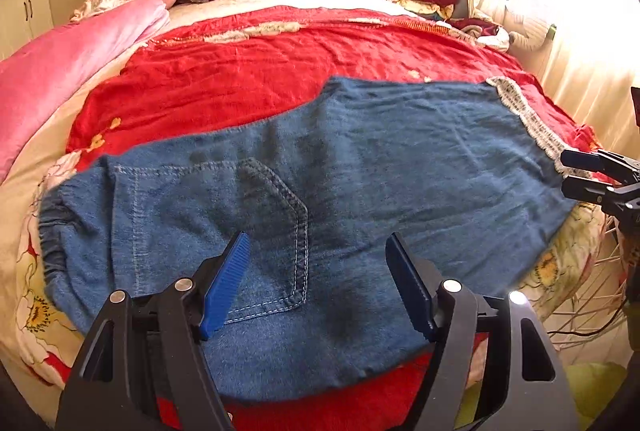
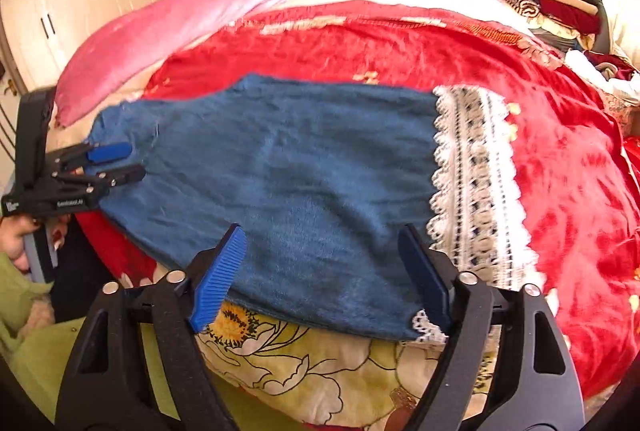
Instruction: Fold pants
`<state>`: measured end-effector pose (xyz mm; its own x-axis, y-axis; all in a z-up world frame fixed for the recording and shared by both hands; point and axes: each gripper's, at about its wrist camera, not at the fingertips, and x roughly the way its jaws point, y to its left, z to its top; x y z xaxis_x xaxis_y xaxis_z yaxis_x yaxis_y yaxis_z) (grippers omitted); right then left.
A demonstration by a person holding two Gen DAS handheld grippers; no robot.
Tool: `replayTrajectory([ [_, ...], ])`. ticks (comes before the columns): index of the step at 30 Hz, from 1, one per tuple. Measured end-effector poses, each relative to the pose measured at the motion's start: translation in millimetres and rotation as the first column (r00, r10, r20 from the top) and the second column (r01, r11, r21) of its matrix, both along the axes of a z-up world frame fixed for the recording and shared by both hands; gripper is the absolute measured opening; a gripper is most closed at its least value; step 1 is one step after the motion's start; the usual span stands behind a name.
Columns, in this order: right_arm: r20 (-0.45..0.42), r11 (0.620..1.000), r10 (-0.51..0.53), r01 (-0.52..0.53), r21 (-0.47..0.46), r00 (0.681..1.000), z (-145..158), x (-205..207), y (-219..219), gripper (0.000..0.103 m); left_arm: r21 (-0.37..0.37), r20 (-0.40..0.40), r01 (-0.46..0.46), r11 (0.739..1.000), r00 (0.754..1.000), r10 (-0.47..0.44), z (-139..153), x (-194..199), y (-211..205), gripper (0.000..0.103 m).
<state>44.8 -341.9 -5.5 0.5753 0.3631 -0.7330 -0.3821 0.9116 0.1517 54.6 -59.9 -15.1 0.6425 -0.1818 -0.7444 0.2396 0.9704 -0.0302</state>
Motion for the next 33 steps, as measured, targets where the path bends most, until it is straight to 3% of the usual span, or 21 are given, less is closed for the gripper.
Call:
replayTrajectory([
  [8, 0.057, 0.997, -0.078, 0.076, 0.023, 0.995, 19.9, -2.0, -24.5, 0.079, -0.041, 0.049, 0.009, 0.999, 0.999, -0.007, 26.5, -4.5, -0.3, 0.07],
  [10, 0.072, 0.995, -0.098, 0.097, 0.024, 0.993, 24.0, -3.9, -32.8, 0.08, -0.034, 0.052, 0.006, 0.999, 0.999, -0.004, 29.9, -3.3, -2.5, 0.098],
  [22, 0.116, 0.975, -0.22, 0.214, 0.062, 0.969, 36.3, -12.5, -77.1, 0.086, 0.021, 0.113, 0.09, 0.996, 0.989, -0.092, 67.5, 17.0, -43.5, 0.098],
  [33, 0.092, 0.964, -0.257, 0.25, 0.086, 0.962, 24.9, -16.4, -95.5, 0.087, 0.074, 0.115, 0.213, 0.974, 0.969, -0.22, 87.0, 61.4, -110.4, 0.098],
])
